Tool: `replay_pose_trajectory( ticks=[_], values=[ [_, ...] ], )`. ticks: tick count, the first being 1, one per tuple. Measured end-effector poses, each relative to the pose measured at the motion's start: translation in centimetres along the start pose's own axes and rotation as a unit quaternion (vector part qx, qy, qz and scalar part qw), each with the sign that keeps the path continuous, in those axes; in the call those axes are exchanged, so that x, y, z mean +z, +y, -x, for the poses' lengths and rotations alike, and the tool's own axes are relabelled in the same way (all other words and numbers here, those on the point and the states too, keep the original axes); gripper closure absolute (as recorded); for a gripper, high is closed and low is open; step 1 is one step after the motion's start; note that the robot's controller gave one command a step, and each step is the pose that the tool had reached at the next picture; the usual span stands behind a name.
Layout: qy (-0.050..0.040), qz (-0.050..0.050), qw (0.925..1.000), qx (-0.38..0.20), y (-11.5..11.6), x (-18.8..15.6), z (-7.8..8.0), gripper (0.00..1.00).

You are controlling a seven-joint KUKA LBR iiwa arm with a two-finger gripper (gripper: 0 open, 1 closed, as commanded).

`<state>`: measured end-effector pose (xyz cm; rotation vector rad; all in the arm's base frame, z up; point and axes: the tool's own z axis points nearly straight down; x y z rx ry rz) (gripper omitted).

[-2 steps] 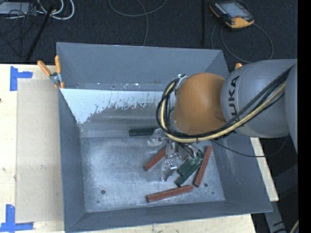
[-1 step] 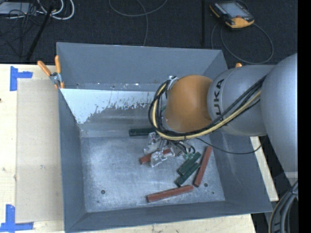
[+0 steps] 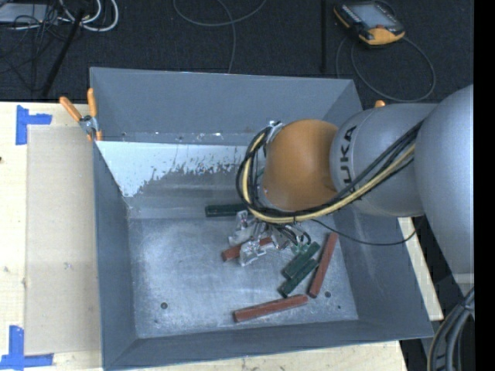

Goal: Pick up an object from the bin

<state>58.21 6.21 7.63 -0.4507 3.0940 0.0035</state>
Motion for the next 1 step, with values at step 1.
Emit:
replay_pose_trajectory(
  ticks=[1],
  values=[
    [0.0043,0.0,1.0,0.009,1.45,-17.12,-2.57,1.0]
  ],
)
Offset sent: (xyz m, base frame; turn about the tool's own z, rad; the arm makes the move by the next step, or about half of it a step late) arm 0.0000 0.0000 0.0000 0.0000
